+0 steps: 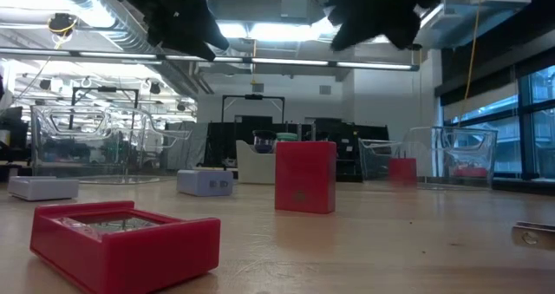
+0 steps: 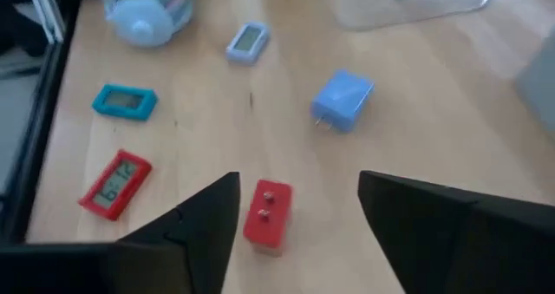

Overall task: Pick & Place Office items
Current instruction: Put the top red charger adapter into the right transparent bin

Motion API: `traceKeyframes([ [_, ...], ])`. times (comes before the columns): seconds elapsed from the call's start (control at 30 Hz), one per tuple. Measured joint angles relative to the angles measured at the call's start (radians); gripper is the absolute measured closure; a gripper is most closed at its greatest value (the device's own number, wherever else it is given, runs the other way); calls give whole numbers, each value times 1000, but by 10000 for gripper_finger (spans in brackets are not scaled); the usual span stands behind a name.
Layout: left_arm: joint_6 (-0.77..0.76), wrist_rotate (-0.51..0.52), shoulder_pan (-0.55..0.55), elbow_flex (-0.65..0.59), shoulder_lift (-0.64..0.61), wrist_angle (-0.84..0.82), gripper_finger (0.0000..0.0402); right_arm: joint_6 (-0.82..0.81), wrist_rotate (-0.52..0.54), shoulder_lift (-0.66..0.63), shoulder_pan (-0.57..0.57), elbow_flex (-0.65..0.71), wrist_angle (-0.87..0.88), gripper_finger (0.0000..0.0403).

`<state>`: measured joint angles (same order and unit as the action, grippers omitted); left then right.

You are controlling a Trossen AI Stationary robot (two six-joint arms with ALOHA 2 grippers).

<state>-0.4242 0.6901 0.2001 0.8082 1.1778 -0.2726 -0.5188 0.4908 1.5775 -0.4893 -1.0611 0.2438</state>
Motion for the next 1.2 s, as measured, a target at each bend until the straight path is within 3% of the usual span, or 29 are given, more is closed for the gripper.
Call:
traceKeyframes([
  [0.2,0,-1,0,0,0,-1,123,4,0,137,-13,0,-121,114],
  [0.43,0,-2,0,0,0,-8,123,-23,23,211,-5,0,-137,82],
  [1.2,1,-4,0,0,0,-17,123,-128,48,410,-3,0,-267,85],
])
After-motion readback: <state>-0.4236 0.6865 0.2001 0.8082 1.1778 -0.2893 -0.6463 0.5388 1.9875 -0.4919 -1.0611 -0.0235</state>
